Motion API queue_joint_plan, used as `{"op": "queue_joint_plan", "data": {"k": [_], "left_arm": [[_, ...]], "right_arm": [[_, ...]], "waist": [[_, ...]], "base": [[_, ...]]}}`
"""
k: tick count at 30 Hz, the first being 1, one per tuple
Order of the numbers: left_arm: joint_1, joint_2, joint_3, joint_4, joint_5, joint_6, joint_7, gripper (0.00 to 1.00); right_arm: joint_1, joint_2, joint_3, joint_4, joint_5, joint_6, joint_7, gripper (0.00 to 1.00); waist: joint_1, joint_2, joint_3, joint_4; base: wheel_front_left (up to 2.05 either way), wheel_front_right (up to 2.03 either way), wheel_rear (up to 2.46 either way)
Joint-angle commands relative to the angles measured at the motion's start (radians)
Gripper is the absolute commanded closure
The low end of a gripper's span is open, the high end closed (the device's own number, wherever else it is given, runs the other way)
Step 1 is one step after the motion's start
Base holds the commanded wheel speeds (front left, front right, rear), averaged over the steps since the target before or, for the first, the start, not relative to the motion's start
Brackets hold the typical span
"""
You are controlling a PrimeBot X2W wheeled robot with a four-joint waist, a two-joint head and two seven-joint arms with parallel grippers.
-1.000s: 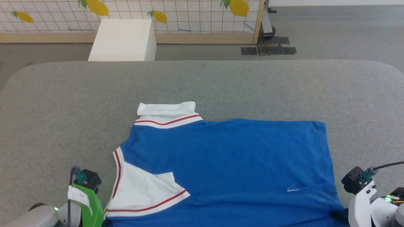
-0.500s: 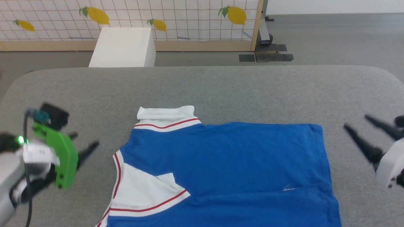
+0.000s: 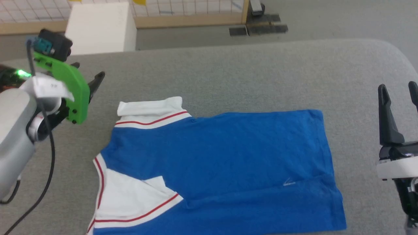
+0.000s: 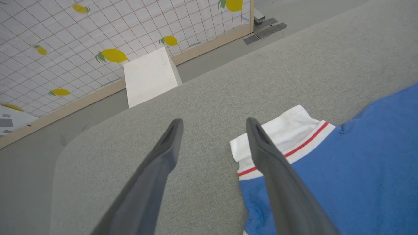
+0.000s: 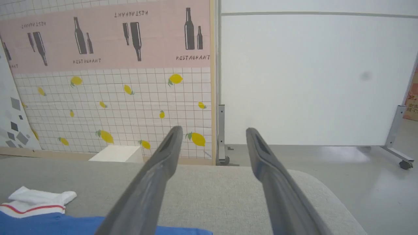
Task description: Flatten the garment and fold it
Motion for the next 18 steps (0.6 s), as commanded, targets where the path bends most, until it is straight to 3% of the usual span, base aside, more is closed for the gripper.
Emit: {"op": "queue_joint_plan", "data": {"k": [1, 7, 13, 18], "left_arm": [[-0.032, -0.019, -0.004, 0.025, 0.005, -0.011, 0.022, 0.00], [-0.117, -0.070, -0.029, 0.123, -0.055, -0.048, 0.221, 0.00], [-0.185, -0.075, -0.071, 0.178, -0.095, -0.072, 0.440, 0.00], [-0.224, -0.075, -0.103, 0.207, -0.076, -0.076, 0.523, 0.00]], "right_arm": [[0.020, 0.038, -0.015, -0.027, -0.015, -0.002, -0.015, 0.00], [0.050, 0.134, -0.015, -0.089, -0.052, -0.002, -0.039, 0.00], [0.030, 0.157, 0.017, -0.082, -0.091, -0.002, -0.059, 0.00], [-0.006, 0.164, 0.044, -0.061, -0.104, -0.002, -0.069, 0.00]], "waist": [[-0.0001, -0.0001, 0.071, -0.044], [-0.0001, -0.0001, 0.150, -0.074], [-0.0001, -0.0001, 0.220, -0.105], [-0.0001, -0.0001, 0.268, -0.126]], "base": [[0.00, 0.00, 0.00], [0.00, 0.00, 0.00], [0.00, 0.00, 0.00], [0.00, 0.00, 0.00]]}}
